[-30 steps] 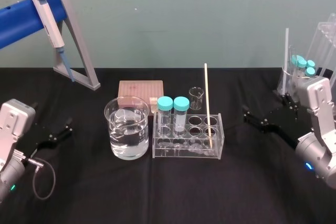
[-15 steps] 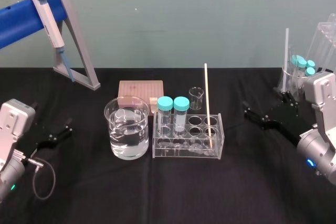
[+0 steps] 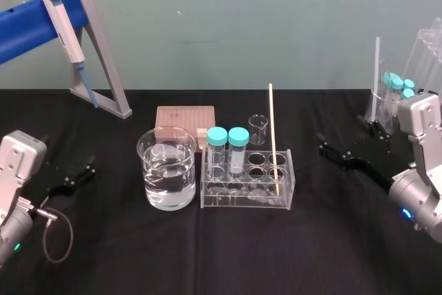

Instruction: Hold the thermometer with one hand and immerse one end into the beaker, then reinsert it into the test tube rack.

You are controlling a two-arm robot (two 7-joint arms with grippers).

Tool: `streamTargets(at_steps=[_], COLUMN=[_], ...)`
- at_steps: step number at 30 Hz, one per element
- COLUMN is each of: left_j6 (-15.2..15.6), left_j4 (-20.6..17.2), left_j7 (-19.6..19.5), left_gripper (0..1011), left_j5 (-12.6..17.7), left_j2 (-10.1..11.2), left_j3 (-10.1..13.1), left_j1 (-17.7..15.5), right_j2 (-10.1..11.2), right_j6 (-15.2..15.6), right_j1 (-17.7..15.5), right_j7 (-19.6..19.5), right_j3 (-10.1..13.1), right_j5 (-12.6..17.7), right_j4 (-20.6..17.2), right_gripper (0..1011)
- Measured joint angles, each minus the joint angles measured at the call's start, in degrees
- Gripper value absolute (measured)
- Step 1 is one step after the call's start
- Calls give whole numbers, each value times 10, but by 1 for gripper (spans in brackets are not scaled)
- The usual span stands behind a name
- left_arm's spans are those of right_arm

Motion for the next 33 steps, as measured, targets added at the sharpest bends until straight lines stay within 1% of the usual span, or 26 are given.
streamTargets(at_steps=[5, 6, 8, 9, 10, 11, 15, 16, 17, 18, 19, 21, 22, 23, 24, 26, 27, 30, 33], left_j6=[0, 0, 0, 0, 0, 0, 0, 0, 0, 0, 0, 0, 0, 0, 0, 0, 0, 0, 0], left_j4=[0, 0, 0, 0, 0, 0, 0, 0, 0, 0, 0, 0, 0, 0, 0, 0, 0, 0, 0], left_j7=[0, 0, 0, 0, 0, 0, 0, 0, 0, 0, 0, 0, 0, 0, 0, 0, 0, 0, 0], left_gripper=[1004, 1004, 1004, 1004, 1004, 1004, 1004, 1004, 1004, 1004, 1004, 1004, 1004, 1004, 1004, 1004, 1004, 1004, 1004], left_j5=[0, 0, 0, 0, 0, 0, 0, 0, 0, 0, 0, 0, 0, 0, 0, 0, 0, 0, 0], left_j2=[0, 0, 0, 0, 0, 0, 0, 0, 0, 0, 0, 0, 0, 0, 0, 0, 0, 0, 0], left_j3=[0, 0, 0, 0, 0, 0, 0, 0, 0, 0, 0, 0, 0, 0, 0, 0, 0, 0, 0], left_j1=[0, 0, 0, 0, 0, 0, 0, 0, 0, 0, 0, 0, 0, 0, 0, 0, 0, 0, 0], right_j2=[-8, -12, -16, -20, -21, -24, -28, -29, -32, -32, -35, -39, -43, -45, -49, -54, -57, -64, -70], right_j6=[34, 53, 76, 97, 107, 126, 167, 190, 220, 220, 250, 277, 302, 312, 334, 352, 364, 375, 377], right_j1=[13, 21, 30, 39, 44, 54, 75, 85, 98, 98, 112, 126, 141, 148, 164, 181, 195, 217, 245], right_j7=[25, 36, 46, 56, 61, 68, 82, 89, 98, 98, 106, 114, 121, 123, 129, 136, 141, 148, 156], right_j3=[5, 7, 9, 10, 11, 11, 12, 12, 13, 13, 13, 12, 10, 9, 5, 1, -3, -11, -22], right_j5=[17, 28, 41, 53, 60, 72, 102, 116, 135, 135, 153, 169, 183, 188, 200, 210, 217, 224, 227], right_j4=[-3, -3, -3, -2, -2, 0, 6, 10, 16, 16, 25, 36, 50, 56, 73, 92, 109, 136, 173], right_gripper=[1003, 1003, 1003, 1003, 1003, 1003, 1003, 1003, 1003, 1003, 1003, 1003, 1003, 1003, 1003, 1003, 1003, 1003, 1003])
